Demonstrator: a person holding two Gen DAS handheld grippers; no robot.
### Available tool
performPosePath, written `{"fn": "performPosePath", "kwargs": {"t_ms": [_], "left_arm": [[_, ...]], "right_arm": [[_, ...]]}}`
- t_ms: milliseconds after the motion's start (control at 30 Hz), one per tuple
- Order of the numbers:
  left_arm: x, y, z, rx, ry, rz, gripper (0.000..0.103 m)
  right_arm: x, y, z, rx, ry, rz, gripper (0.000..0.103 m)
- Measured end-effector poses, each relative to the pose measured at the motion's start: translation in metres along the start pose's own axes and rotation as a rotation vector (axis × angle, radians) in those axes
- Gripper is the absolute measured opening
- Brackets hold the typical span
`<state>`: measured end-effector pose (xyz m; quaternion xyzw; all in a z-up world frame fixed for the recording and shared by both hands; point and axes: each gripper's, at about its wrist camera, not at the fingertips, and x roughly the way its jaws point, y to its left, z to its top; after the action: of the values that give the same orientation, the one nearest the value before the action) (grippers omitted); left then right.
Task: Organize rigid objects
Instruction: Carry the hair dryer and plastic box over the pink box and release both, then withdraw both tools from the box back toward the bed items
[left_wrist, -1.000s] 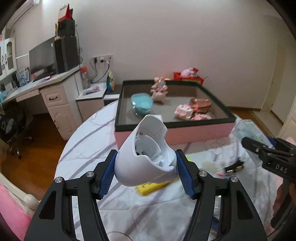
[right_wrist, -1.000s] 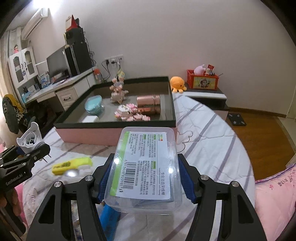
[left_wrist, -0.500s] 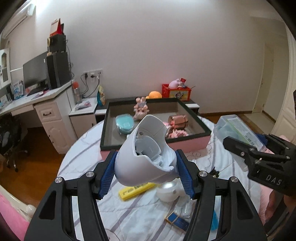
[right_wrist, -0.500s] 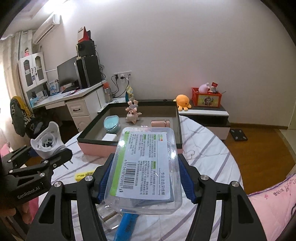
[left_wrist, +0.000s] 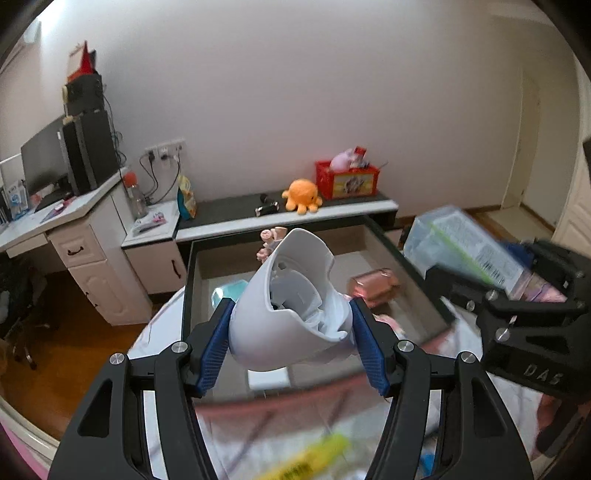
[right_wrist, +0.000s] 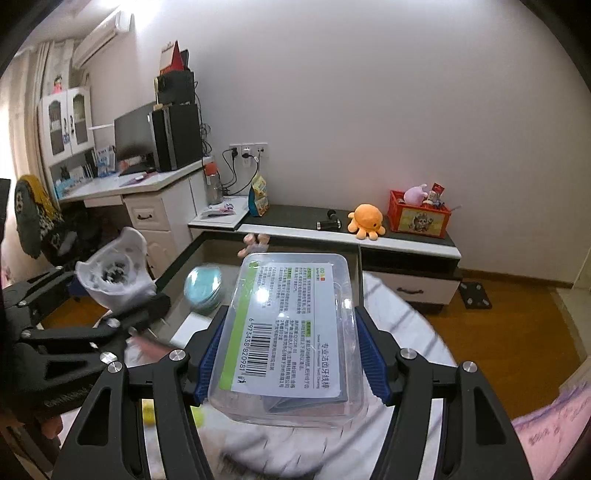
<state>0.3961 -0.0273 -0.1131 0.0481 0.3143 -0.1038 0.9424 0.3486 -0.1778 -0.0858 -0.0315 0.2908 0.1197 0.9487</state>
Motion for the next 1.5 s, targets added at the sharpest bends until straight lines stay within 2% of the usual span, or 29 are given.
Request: {"fn": "performPosePath", "kwargs": {"t_ms": [200, 367, 533, 667, 767, 833, 967, 1133, 1300, 1367, 1500], "left_arm": [[0.080, 0.008, 0.028, -0.006, 0.137, -0.025, 0.064], [0.128, 0.012, 0.034, -0.012, 0.230, -0.050, 0.064], [0.153, 0.015, 0.029, -0.018, 0.284, -0.037, 0.064], [0.154, 0.013, 0.027, -0.020, 0.284, -0.030, 0.064], [0.151, 0.012, 0.027, -0.011, 0.278, -0.014, 0.075], [0.150, 0.013, 0.025, -0.016, 0.279, -0.013, 0.075], [0.130, 0.017, 0.025, -0.040, 0.252, -0.017, 0.083], [0.084, 0.021, 0.025, -0.044, 0.172, 0.008, 0.088], [0.006, 0.027, 0.015, -0.076, 0.004, 0.085, 0.101], [-0.025, 0.027, 0.008, -0.089, -0.051, 0.103, 0.103], [-0.086, 0.021, -0.014, -0.127, -0.147, 0.059, 0.103]], "right_arm": [[0.083, -0.023, 0.032, 0.001, 0.134, -0.029, 0.065], [0.139, -0.036, 0.038, 0.011, 0.253, -0.056, 0.065], [0.173, -0.042, 0.037, 0.006, 0.347, -0.070, 0.065], [0.183, -0.038, 0.035, -0.001, 0.383, -0.061, 0.066], [0.184, -0.041, 0.032, 0.019, 0.389, -0.049, 0.066], [0.179, -0.041, 0.032, 0.030, 0.378, -0.047, 0.070], [0.158, -0.042, 0.035, 0.053, 0.333, -0.026, 0.079], [0.113, -0.037, 0.042, 0.074, 0.246, -0.010, 0.080], [0.042, -0.030, 0.039, 0.074, 0.120, 0.009, 0.081], [0.011, -0.026, 0.034, 0.073, 0.069, 0.020, 0.082], [-0.048, -0.012, 0.015, 0.069, -0.013, 0.053, 0.083]]}}
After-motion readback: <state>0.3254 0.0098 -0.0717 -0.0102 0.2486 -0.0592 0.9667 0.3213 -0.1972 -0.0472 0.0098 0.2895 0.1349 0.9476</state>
